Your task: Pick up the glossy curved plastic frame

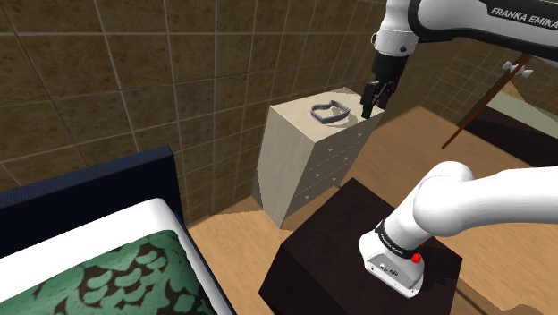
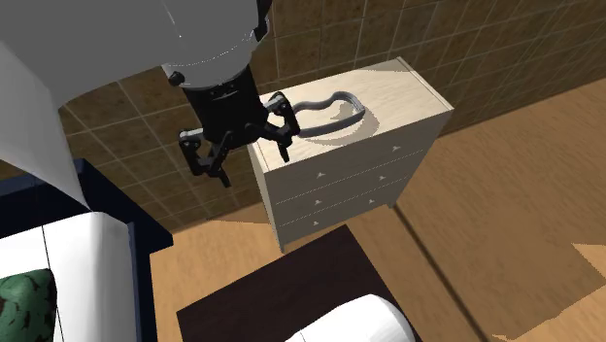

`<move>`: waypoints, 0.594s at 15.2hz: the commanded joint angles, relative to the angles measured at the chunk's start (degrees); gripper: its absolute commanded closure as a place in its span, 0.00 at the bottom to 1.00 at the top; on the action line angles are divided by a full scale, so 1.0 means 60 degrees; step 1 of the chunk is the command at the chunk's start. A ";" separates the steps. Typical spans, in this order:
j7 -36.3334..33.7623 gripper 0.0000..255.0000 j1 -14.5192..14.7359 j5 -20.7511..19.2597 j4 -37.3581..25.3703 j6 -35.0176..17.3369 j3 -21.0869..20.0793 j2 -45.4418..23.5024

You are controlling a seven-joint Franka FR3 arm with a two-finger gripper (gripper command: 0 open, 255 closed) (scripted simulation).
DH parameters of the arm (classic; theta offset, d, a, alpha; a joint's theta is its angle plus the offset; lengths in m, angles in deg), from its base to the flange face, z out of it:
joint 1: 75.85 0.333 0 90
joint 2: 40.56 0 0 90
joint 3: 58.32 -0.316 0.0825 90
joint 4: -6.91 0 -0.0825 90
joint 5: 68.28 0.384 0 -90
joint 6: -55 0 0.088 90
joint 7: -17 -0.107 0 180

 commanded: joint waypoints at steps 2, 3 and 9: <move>0.0073 0.00 -0.0037 -0.0084 0.0013 -0.0287 0.0108 -0.0251; 0.0144 0.00 -0.0073 -0.0163 0.0013 -0.0572 0.0215 -0.0512; 0.0561 0.00 -0.0261 -0.0519 -0.0263 -0.2188 0.0839 -0.2254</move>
